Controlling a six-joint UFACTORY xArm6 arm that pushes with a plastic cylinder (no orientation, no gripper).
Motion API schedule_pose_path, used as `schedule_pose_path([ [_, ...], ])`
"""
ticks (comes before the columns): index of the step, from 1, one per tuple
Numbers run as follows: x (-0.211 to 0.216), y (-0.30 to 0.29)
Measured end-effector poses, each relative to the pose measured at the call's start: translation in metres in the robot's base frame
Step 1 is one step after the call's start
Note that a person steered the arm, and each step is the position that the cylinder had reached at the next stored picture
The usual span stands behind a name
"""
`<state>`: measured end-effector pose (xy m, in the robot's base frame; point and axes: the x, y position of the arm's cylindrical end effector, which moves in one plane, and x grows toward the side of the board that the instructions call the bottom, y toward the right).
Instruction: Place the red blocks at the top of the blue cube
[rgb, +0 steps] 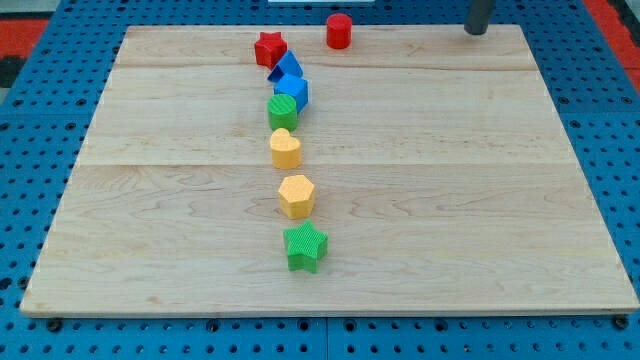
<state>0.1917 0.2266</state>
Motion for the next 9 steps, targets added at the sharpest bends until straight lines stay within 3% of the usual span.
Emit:
schedule_pose_path([
  [2,0.001,-0.011],
  [5,0.001,-0.186],
  [9,0.001,-0.213],
])
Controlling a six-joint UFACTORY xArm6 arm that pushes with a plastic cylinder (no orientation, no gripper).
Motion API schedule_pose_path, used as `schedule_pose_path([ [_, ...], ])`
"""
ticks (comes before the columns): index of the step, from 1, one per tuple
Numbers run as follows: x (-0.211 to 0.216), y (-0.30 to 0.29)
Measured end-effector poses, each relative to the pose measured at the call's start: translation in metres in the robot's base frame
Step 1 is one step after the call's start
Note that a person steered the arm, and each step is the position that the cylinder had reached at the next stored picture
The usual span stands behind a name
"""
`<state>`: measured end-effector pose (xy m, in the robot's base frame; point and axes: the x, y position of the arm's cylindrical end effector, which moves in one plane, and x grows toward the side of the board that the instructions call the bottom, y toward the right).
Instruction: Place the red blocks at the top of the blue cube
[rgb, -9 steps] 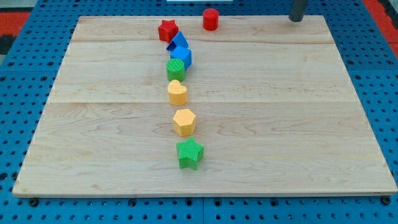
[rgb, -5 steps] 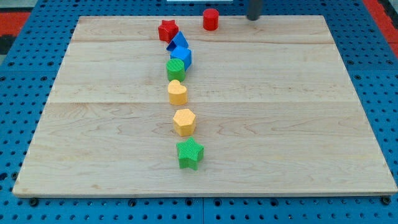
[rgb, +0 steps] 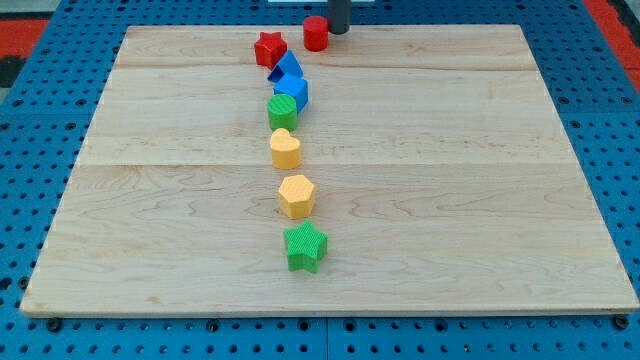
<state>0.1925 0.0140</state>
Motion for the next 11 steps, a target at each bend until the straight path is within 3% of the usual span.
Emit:
schedule_pose_path([
  [5,0.001,-0.155],
  [6,0.017,-0.156],
  [7,0.029,-0.198],
  [8,0.034,-0.195],
  [10,0.008,-0.099],
  [11,0.008,-0.112],
])
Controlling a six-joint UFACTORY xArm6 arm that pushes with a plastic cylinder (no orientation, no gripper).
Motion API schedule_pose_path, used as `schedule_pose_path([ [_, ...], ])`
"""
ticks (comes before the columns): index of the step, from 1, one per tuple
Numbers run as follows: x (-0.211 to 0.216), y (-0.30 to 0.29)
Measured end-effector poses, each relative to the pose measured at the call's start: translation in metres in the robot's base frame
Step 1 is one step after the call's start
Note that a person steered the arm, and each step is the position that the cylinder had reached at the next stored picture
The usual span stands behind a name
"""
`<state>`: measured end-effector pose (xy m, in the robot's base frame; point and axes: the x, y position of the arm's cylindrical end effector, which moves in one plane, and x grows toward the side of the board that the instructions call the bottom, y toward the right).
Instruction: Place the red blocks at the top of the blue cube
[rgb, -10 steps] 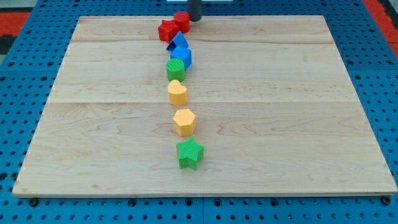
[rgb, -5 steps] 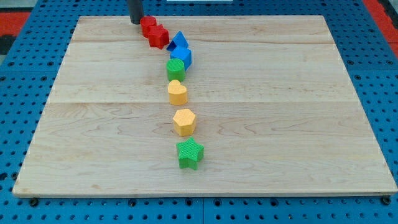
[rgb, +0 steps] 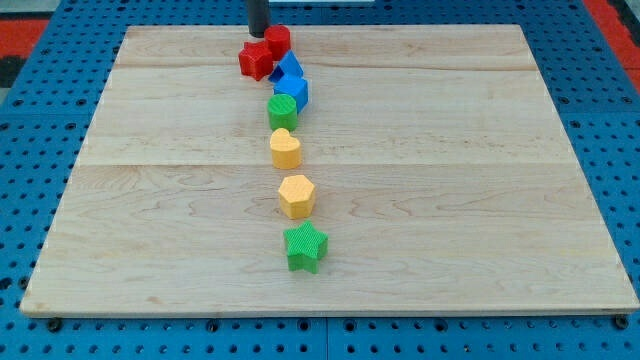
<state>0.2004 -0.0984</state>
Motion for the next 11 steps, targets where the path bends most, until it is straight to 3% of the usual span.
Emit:
schedule_pose_path([
  [1,0.002,-0.039],
  [2,0.031,-0.051],
  [4,0.063,-0.021],
  [9,0.07,0.032],
  [11,0.066,-0.006],
])
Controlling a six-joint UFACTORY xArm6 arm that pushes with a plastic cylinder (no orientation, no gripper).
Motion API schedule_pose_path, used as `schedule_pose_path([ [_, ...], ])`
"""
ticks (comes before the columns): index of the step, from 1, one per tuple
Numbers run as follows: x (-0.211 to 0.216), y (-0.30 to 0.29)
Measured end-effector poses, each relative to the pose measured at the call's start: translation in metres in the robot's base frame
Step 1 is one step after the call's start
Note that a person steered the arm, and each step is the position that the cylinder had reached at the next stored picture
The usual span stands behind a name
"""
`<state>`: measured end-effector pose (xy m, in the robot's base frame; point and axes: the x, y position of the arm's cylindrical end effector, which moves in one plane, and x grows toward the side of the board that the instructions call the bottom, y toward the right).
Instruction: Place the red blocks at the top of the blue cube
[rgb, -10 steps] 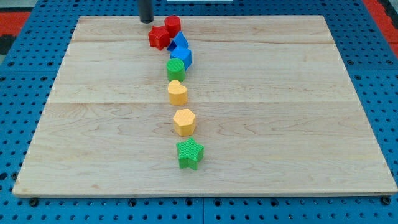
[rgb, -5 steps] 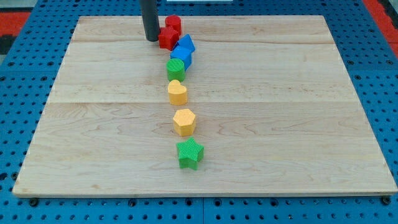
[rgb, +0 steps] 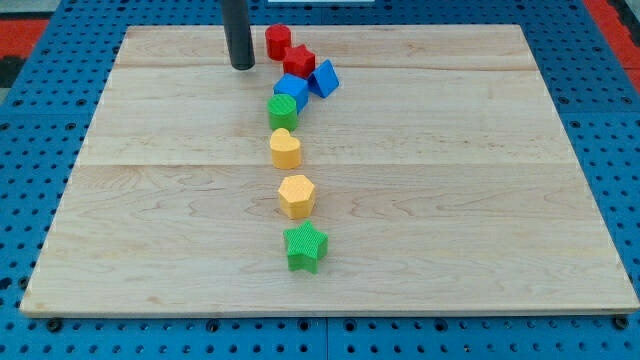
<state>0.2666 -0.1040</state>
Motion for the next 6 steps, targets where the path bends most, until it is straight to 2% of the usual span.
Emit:
schedule_pose_path([
  [1,-0.016,0.028],
  [3,-0.019,0.024],
  [4,-0.02,-0.02],
  [5,-0.046,-0.014],
  [6,-0.054,0.008],
])
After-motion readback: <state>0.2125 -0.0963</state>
